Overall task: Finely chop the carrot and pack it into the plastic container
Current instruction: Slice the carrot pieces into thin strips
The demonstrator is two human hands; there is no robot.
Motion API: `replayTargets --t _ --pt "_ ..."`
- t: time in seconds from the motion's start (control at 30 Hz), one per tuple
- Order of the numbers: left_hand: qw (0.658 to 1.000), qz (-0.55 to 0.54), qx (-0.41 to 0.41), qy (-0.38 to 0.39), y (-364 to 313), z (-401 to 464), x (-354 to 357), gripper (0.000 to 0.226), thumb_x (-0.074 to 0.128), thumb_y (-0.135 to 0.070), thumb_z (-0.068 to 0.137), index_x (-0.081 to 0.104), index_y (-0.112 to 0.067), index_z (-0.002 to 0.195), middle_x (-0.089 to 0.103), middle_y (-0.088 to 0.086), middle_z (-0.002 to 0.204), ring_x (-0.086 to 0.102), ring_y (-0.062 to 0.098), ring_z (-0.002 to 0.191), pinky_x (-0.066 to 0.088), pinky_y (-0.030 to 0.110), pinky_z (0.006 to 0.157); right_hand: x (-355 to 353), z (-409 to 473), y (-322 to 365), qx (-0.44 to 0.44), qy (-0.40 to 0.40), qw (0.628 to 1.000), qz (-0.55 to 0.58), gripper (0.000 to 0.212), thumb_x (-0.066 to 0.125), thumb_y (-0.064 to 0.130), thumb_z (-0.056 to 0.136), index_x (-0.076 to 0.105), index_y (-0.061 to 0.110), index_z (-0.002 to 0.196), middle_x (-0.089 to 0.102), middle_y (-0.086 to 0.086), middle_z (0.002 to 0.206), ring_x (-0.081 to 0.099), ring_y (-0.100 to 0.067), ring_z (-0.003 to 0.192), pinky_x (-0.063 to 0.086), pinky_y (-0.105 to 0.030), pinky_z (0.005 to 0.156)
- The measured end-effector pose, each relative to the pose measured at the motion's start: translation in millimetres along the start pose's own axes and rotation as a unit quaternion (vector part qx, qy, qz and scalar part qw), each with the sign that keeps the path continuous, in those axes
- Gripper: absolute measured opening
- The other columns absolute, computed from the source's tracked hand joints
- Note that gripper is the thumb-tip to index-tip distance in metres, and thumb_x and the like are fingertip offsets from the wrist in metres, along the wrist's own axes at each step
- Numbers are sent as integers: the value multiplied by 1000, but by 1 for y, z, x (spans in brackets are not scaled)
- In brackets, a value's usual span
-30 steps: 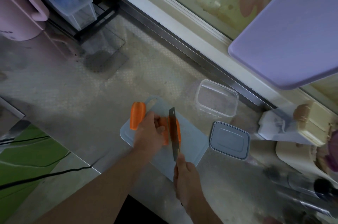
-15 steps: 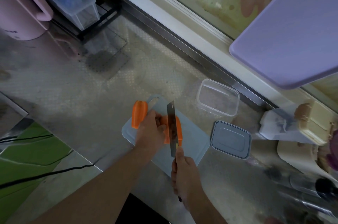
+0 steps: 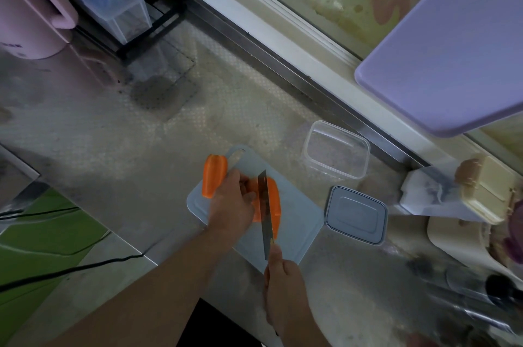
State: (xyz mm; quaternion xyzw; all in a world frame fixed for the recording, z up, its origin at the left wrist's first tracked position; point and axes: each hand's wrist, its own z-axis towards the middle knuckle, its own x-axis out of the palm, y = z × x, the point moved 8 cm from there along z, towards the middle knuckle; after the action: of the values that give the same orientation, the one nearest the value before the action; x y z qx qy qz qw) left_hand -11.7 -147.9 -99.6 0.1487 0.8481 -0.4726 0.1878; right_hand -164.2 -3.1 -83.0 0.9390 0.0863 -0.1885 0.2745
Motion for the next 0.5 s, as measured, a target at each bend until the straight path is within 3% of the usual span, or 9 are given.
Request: replayTargets --t 0.13,0.33,0.5 --pt "1000 4 2 1 0 1 1 16 65 -9 96 58 -23 101 63 -9 90 59 5 84 42 21 68 -2 2 6 7 3 1000 -7 57 33 67 99 52 23 68 47 7 58 45 -12 54 35 -26 58" --pt "1000 -4 11 4 0 0 0 19 64 -8 95 57 -25 97 64 -8 89 61 6 83 41 21 68 -1 3 43 1 16 1000 -7 51 31 58 105 52 18 81 46 5 60 44 -5 44 37 -25 49" --pt "1000 -22 9 6 -3 -3 -2 20 62 -5 94 57 -25 95 64 -7 88 61 5 82 41 20 69 5 11 67 -5 18 1000 -7 51 32 56 106 49 20 73 42 6 57 41 -5 43 35 -21 43"
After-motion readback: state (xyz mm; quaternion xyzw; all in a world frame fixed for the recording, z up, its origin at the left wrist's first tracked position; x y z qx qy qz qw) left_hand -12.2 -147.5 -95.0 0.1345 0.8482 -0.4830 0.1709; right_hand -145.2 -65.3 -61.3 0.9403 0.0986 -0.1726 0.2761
